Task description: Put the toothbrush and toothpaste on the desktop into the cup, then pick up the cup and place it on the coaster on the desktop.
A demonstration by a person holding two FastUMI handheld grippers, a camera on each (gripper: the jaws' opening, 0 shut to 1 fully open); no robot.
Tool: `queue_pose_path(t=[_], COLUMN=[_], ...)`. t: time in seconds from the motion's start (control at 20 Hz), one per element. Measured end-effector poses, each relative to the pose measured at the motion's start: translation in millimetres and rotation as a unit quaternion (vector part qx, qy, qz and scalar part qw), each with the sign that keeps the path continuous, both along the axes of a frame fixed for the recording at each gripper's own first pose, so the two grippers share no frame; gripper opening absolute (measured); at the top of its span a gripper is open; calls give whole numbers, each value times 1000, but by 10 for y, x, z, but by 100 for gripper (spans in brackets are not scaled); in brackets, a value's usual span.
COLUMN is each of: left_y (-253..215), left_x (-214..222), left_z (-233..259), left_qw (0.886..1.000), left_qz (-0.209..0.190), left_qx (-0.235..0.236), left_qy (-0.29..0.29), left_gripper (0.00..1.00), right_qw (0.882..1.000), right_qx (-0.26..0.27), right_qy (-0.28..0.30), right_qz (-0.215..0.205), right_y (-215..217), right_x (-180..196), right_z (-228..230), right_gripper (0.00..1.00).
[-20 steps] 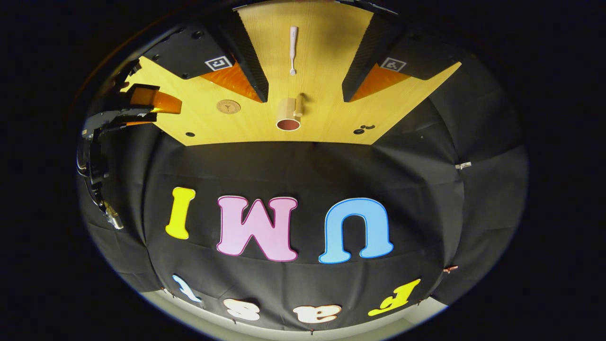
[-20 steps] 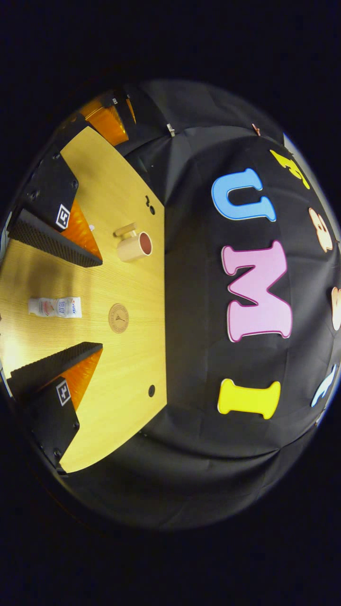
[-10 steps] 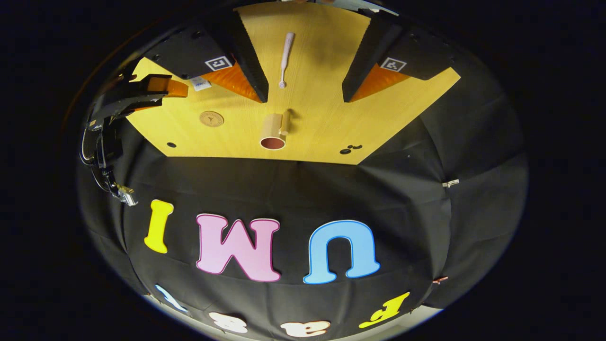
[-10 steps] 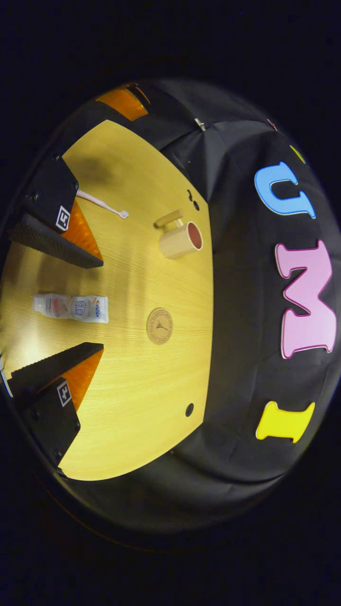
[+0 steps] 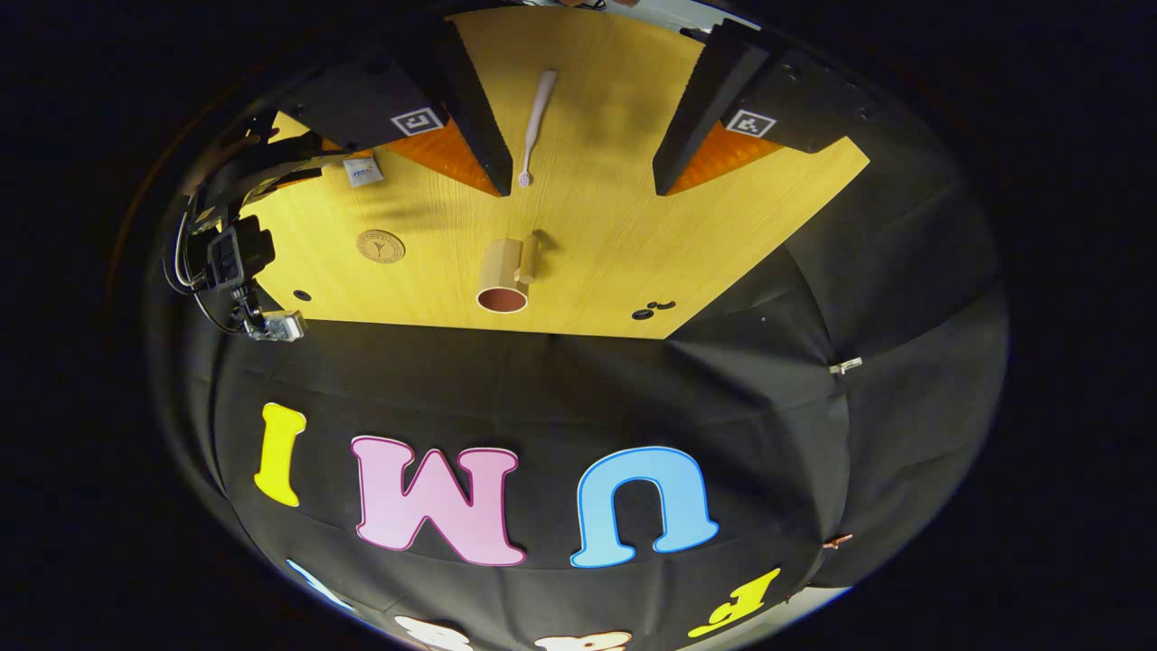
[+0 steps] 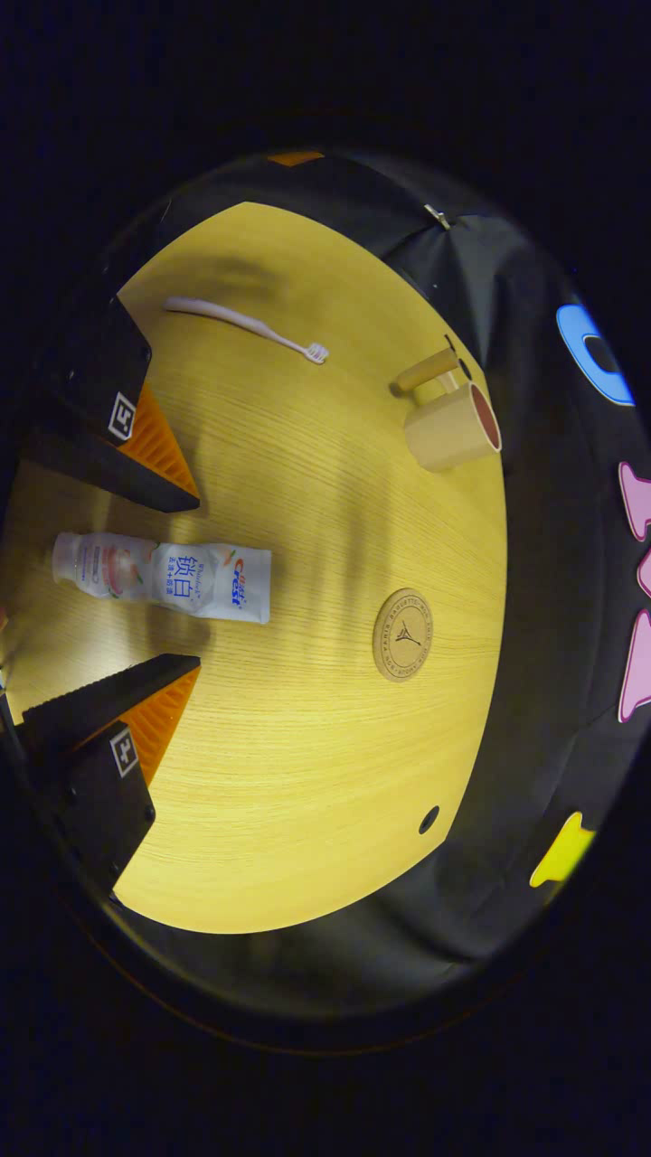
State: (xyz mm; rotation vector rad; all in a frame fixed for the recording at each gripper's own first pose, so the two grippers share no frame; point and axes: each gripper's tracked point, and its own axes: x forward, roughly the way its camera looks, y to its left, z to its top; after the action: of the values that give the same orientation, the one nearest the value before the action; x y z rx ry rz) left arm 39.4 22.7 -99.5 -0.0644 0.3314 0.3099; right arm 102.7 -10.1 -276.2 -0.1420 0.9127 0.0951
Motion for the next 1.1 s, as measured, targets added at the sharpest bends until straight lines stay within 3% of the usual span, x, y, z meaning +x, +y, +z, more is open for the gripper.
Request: queue_pose_path(t=[0.35,0.45,0.5,0.55,0.65,0.95,1.1], left_y=[42,33,16,8,28,162,309], left_x=[-75,-70,-91,-94,-99,-120,-136], left_z=[-26,18,11,11,6,-82,-210], left_qw=[1000,1000,1000,1000,1000,999,998], left_qz=[19,14,8,3,-8,-41,-55], left_qx=[10,8,5,3,2,-7,-13], left_qy=[22,16,14,15,11,10,22], left_gripper=[96,98,98,99,99,99,99], right_qw=[999,998,998,997,995,996,994], right_qx=[5,7,7,6,3,-1,3], right_qy=[36,39,41,52,69,52,61], right_qz=[-20,-39,-50,-59,-71,-76,-91], right_y=[-48,-56,-70,-68,-48,-17,-10], right_x=[-30,-24,-9,-40,-72,-61,-43], right_z=[-186,-173,-178,-169,-184,-178,-164], right_gripper=[98,85,66,65,48,47,34])
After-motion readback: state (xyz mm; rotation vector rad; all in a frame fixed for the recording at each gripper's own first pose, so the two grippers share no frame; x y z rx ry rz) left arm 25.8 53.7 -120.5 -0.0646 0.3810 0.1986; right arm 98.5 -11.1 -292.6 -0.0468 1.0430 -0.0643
